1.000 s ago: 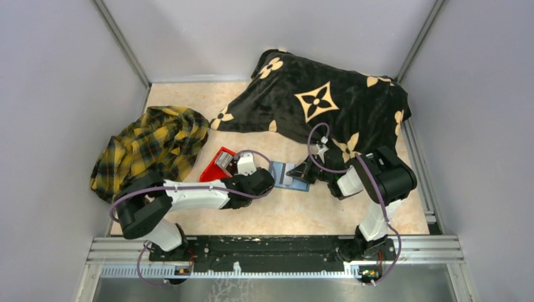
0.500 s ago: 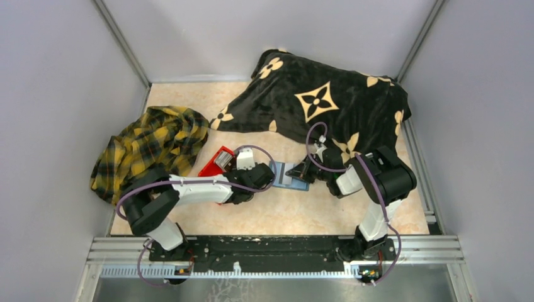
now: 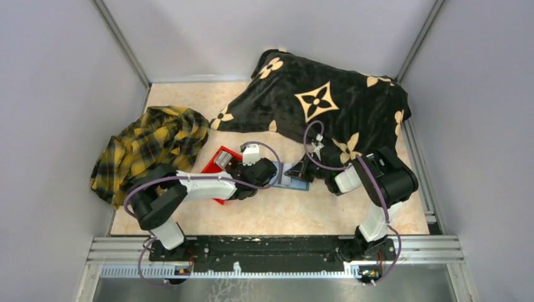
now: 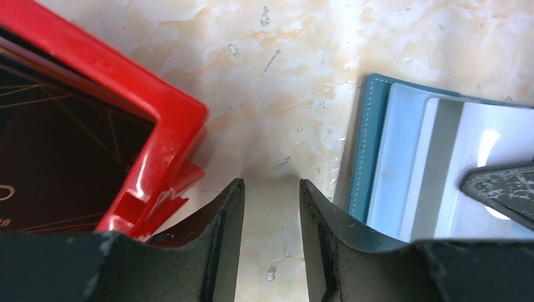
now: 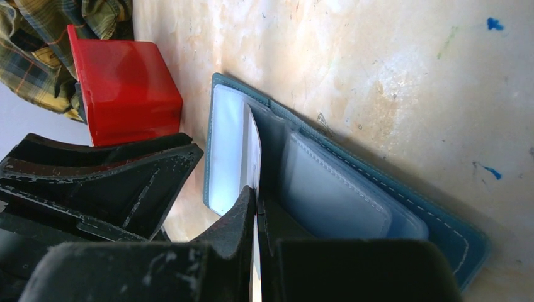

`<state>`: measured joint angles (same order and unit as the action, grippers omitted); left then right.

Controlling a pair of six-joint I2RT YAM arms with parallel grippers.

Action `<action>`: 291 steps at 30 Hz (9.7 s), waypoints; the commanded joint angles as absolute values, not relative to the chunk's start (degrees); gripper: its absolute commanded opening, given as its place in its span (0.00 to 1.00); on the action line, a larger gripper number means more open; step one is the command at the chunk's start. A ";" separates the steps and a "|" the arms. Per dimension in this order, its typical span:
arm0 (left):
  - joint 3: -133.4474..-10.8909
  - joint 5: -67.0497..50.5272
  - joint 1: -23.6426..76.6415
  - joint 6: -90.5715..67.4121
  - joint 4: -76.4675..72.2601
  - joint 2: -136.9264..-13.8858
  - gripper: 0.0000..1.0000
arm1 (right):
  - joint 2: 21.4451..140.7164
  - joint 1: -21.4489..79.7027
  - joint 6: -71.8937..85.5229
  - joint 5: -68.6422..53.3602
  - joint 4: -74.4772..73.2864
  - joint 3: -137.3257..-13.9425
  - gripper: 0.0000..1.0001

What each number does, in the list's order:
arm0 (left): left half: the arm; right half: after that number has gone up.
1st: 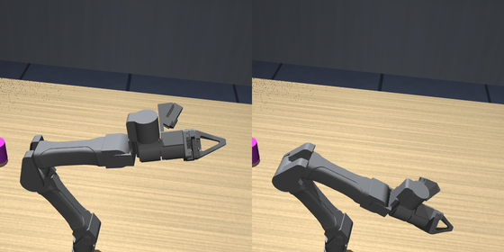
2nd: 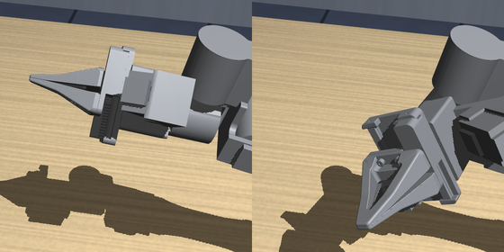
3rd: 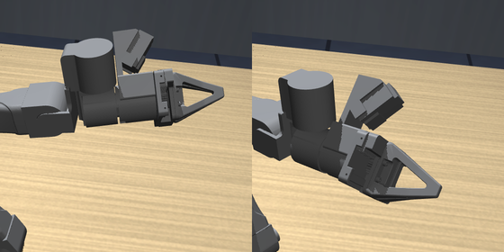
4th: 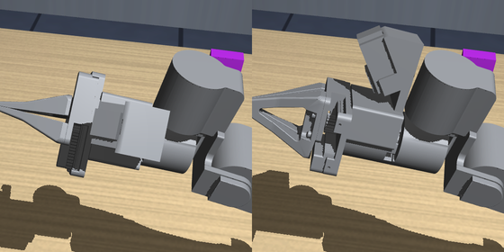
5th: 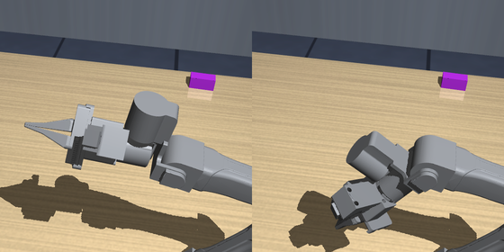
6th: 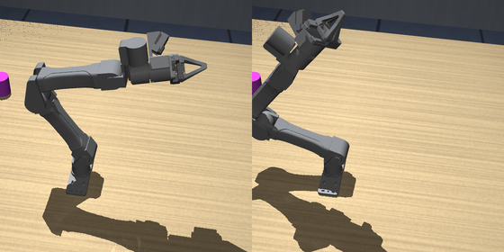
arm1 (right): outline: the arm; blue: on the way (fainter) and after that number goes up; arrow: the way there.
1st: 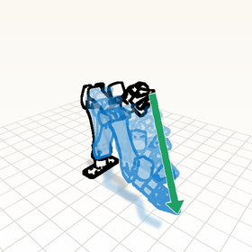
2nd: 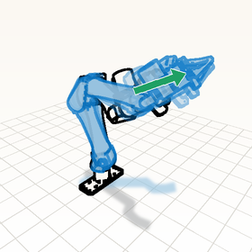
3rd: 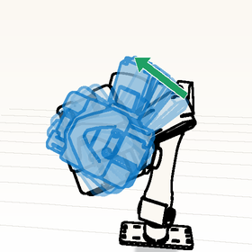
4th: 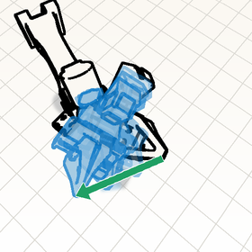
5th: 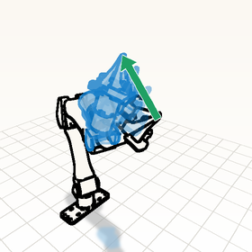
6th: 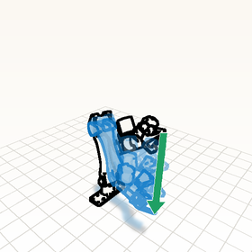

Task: Put the credit cards into the card holder
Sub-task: Insert the credit card into the card holder.

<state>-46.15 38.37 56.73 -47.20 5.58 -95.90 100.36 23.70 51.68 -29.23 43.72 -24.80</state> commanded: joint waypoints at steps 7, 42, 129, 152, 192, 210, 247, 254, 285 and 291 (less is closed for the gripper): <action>-45.21 29.69 56.01 -43.11 1.06 -99.34 0.44 | 100.14 25.42 45.36 -24.84 28.48 -26.03 0.00; -35.18 18.28 55.31 -47.72 -13.20 -97.64 0.41 | 95.11 29.41 37.89 -7.51 0.74 -35.66 0.58; -38.77 2.42 55.63 -50.68 -25.55 -108.16 0.40 | 86.20 28.13 33.87 13.00 -20.83 -44.95 0.76; -45.14 3.73 59.29 -47.73 -19.24 -105.46 0.43 | 72.98 19.25 34.06 2.46 -14.29 -35.74 0.78; -49.94 4.30 59.72 -47.44 -20.22 -110.54 0.44 | 78.66 22.65 35.42 1.15 -11.69 -38.94 0.72; -46.33 4.30 60.76 -48.11 -21.11 -106.41 0.41 | 76.21 24.52 36.19 6.03 -15.03 -40.68 0.70; -59.58 22.96 67.77 -42.95 -16.46 -113.00 0.17 | 79.67 25.51 42.87 -0.58 -6.29 -36.06 0.58; -58.63 25.21 68.27 -42.92 -17.10 -112.40 0.18 | 79.98 25.57 42.98 -1.14 -6.03 -36.06 0.58; -56.68 32.10 68.73 -35.16 -24.09 -108.38 0.20 | 81.65 26.28 44.79 -1.17 -4.83 -35.48 0.58; -52.53 35.17 71.55 -35.53 -21.20 -101.38 0.22 | 81.54 26.28 45.30 -1.31 -5.42 -36.60 0.59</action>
